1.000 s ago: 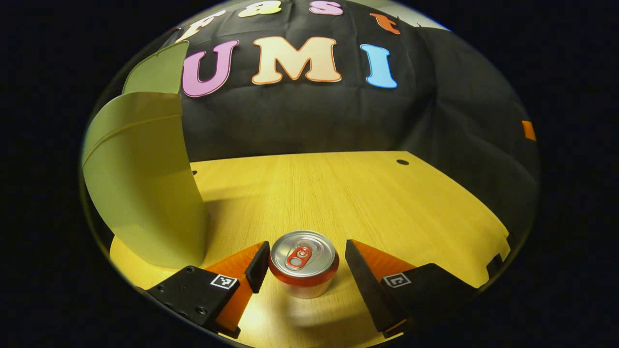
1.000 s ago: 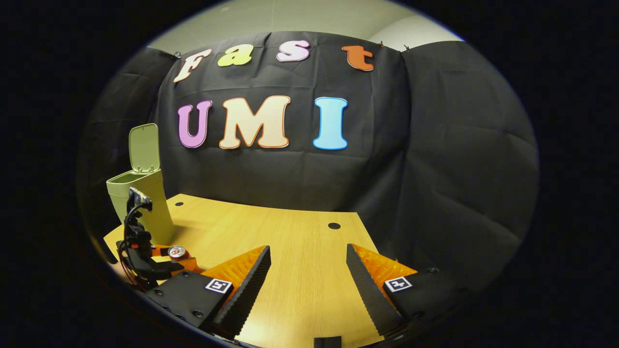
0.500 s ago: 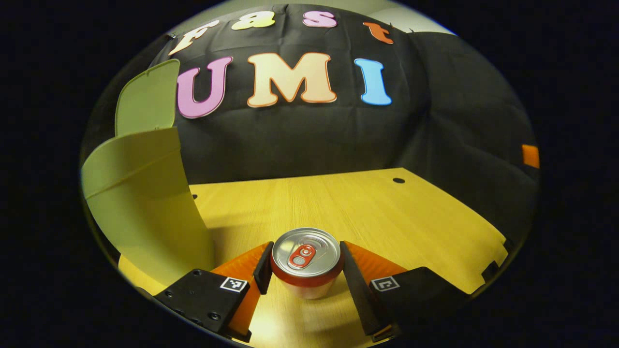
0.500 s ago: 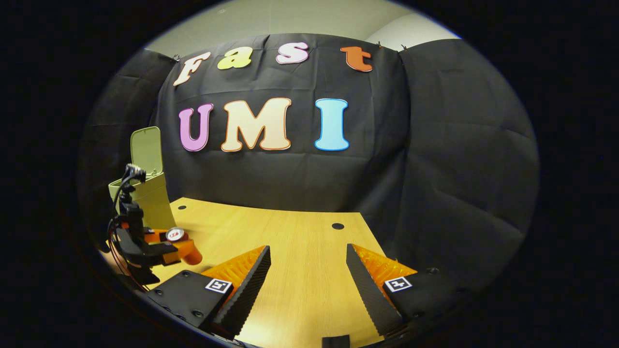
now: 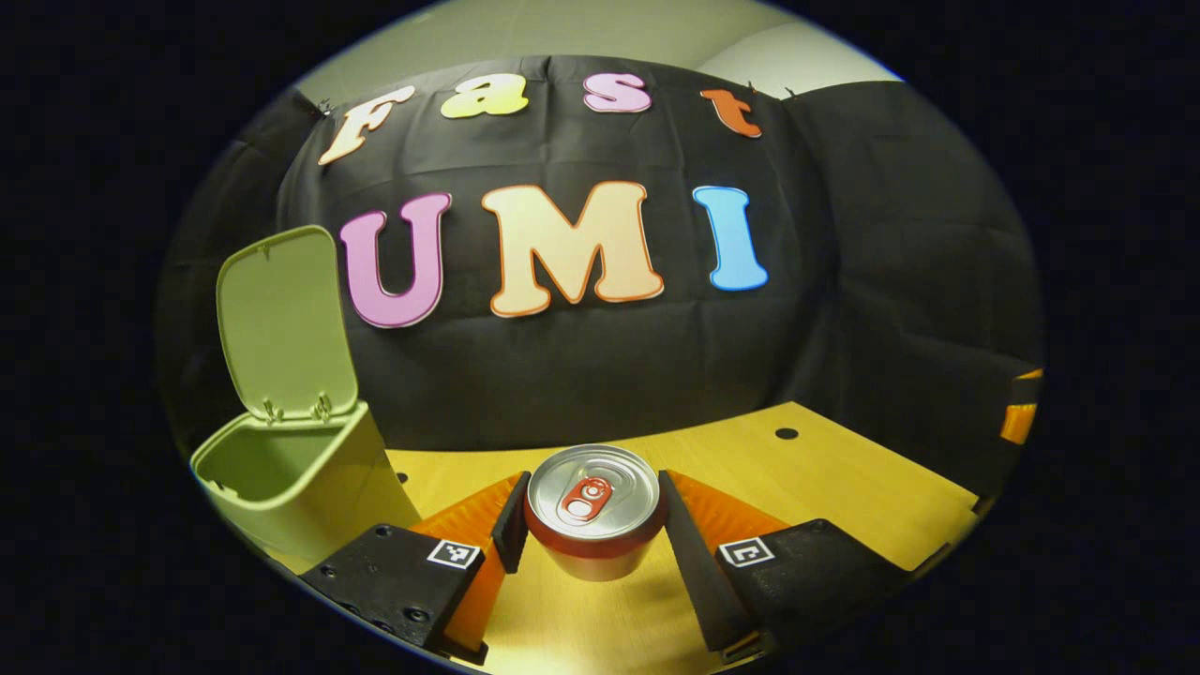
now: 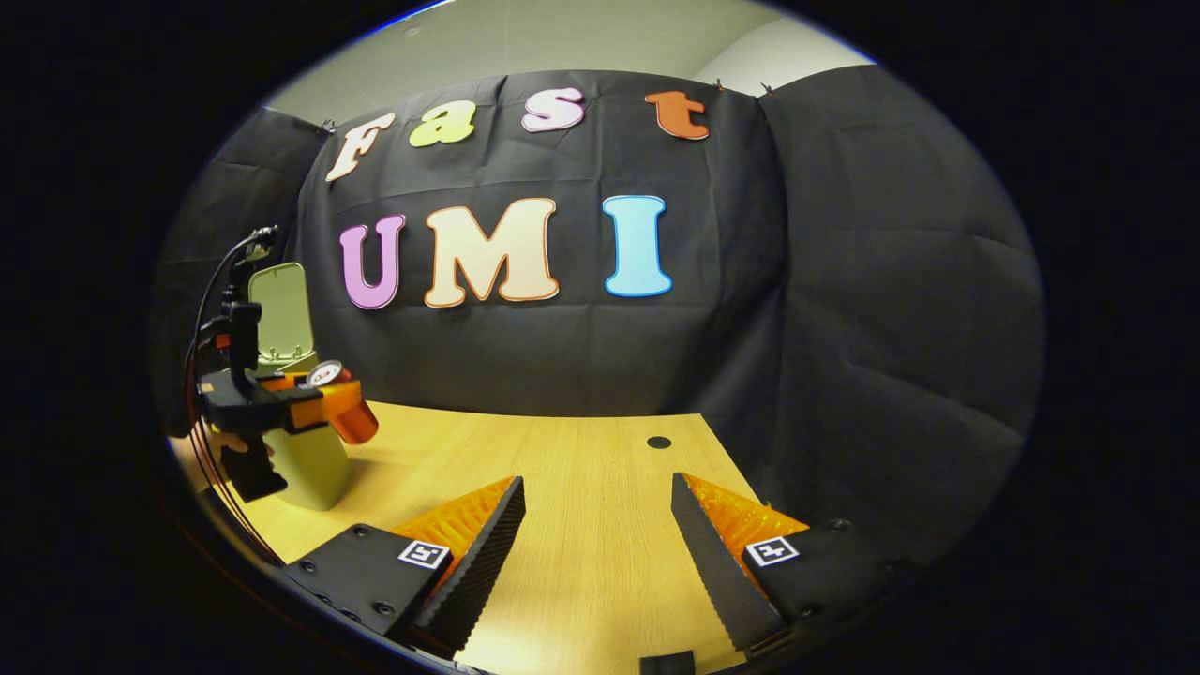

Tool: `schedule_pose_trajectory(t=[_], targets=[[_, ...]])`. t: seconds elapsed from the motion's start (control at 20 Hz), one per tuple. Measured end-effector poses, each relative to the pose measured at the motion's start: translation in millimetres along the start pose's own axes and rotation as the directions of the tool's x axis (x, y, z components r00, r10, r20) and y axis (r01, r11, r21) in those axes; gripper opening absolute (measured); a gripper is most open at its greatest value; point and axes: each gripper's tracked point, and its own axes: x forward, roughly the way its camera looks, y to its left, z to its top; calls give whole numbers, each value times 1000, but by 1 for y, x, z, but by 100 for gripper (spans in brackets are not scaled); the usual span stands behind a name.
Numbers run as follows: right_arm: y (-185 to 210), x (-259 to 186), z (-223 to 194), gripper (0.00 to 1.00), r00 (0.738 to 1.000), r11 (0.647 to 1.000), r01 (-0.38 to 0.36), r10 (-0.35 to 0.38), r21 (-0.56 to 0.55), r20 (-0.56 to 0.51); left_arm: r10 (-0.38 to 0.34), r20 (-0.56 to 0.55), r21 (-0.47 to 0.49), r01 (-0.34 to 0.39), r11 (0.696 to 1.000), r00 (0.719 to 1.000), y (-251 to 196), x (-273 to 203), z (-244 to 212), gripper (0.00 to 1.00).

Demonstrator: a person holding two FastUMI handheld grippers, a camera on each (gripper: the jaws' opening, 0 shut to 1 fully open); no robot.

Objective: Press the lid of the desktop garbage bin to open it, pick up the crumpled paper on the desktop and throw it into the bin, then pick up the pop can on the desktop and drop it into the bin, and finally close the garbage bin lid.

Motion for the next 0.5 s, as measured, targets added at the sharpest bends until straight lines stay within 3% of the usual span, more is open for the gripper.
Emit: schedule_pose_trajectory(t=[0.2,0.3,0.5], targets=[[2,1,-3,99,1000,1000,-5,5,6,-3,80,92,-17,-78,997,993,48,-1,56,77],[12,7,-3,99,1000,1000,-26,26,9,-4,152,144,-15,-152,988,978,87,-12,83,77],[34,16,0,96,998,998,-69,69,1,2,272,157,-21,-272,962,949,147,-30,89,76]])
